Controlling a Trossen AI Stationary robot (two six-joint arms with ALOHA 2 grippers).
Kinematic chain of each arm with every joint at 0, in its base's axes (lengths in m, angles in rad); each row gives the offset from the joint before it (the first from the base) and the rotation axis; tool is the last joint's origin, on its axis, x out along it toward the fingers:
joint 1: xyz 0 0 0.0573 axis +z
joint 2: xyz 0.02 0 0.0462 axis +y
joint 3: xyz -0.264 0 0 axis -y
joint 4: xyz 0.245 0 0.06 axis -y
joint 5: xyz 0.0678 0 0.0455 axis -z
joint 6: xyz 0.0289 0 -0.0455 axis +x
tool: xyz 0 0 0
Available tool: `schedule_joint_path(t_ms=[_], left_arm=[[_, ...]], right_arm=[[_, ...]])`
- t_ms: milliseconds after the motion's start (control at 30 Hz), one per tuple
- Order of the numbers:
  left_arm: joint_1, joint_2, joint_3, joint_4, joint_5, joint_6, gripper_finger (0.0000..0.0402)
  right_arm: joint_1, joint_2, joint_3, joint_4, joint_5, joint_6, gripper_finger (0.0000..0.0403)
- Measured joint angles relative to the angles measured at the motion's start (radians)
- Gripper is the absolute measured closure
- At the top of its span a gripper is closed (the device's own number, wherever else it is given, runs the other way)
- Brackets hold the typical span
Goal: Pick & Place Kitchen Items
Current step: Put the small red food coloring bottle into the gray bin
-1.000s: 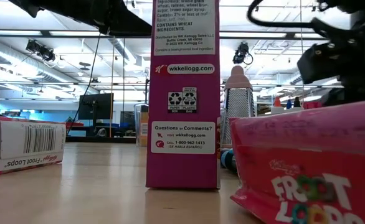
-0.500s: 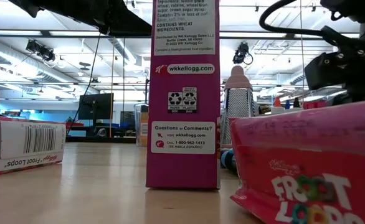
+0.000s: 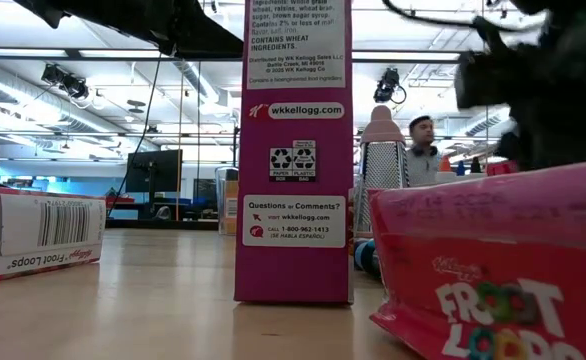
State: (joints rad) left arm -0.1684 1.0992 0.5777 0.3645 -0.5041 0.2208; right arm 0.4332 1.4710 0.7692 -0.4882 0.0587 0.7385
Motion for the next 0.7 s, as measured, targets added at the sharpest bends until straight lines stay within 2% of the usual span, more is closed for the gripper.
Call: schedule_joint_path(t_ms=[300, 433, 533, 600, 700], left_arm=[[0.000, 0.000, 0.000, 0.000, 0.000, 0.000, 0.0207], [0.000, 0.000, 0.000, 0.000, 0.001, 0.000, 0.0207], [0.000, 0.000, 0.000, 0.000, 0.007, -0.001, 0.0207], [0.000, 0.000, 0.000, 0.000, 0.019, 0.000, 0.0207], [0.000, 0.000, 0.000, 0.000, 0.038, 0.002, 0.0207]], right_arm=[[-0.080, -0.288, 0.002, -0.113, 0.215, -0.031, 0.0326], [-0.099, -0.387, 0.003, -0.281, 0.367, -0.033, 0.0315], [-0.122, -0.405, 0.003, -0.442, 0.457, 0.041, 0.0311], [-0.140, -0.405, -0.008, -0.513, 0.461, 0.106, 0.0311], [-0.163, -0.399, -0.053, -0.517, 0.398, 0.144, 0.0311]])
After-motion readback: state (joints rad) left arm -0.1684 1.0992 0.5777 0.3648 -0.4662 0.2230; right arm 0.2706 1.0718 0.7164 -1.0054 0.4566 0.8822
